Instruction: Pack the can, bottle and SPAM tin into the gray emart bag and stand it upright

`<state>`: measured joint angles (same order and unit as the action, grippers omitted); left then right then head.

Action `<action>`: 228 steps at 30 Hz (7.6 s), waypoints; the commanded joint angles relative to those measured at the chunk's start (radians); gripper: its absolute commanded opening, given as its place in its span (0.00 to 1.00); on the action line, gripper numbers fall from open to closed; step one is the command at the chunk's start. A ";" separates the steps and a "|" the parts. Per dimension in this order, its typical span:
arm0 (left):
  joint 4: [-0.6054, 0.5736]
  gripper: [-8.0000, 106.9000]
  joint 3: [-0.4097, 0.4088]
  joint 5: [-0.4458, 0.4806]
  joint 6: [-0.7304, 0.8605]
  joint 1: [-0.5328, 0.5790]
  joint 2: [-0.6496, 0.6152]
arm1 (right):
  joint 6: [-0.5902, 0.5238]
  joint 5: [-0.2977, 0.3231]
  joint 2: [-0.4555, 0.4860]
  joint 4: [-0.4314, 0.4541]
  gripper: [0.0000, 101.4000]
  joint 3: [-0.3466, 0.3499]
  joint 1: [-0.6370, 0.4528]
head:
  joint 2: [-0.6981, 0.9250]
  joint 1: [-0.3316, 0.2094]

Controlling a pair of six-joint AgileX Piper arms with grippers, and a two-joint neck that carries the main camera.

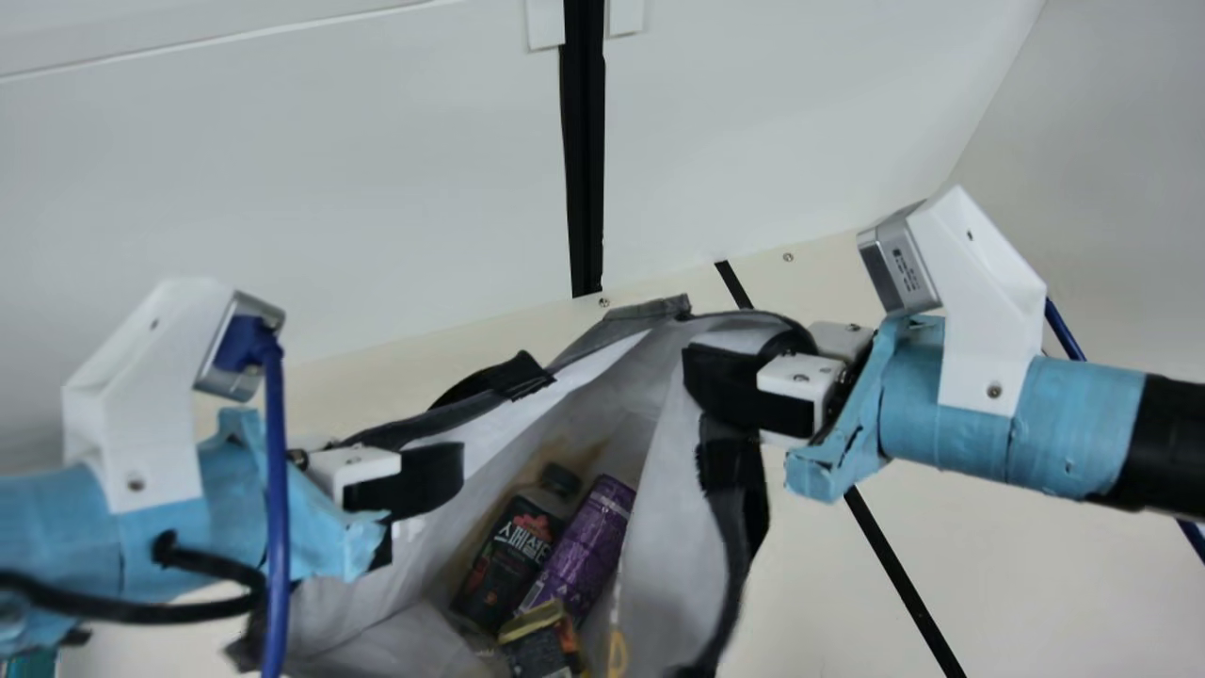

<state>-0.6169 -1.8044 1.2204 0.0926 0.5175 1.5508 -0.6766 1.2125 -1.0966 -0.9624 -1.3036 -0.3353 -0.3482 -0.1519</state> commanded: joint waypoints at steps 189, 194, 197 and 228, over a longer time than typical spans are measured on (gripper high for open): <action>0.679 0.85 0.273 -0.228 -0.093 -0.302 -0.187 | 0.043 -0.396 -0.322 0.379 0.00 -0.142 0.393 | -0.001 -0.023; 0.677 0.85 0.273 -0.228 -0.093 -0.302 -0.187 | 0.176 -0.356 -0.317 0.574 0.00 -0.216 0.397 | -0.001 -0.023; 0.677 0.85 0.273 -0.228 -0.093 -0.302 -0.187 | 0.251 -0.321 -0.317 0.687 0.00 -0.258 0.404 | -0.001 -0.023; 0.677 0.85 0.273 -0.228 -0.093 -0.302 -0.187 | 0.545 0.001 -0.353 1.288 0.00 -0.495 0.381 | -0.001 -0.023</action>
<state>0.0604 -1.5314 0.9923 0.0000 0.2159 1.3636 -0.1325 1.2101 -1.4520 0.3186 -1.8017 0.0611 -0.3482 -0.1519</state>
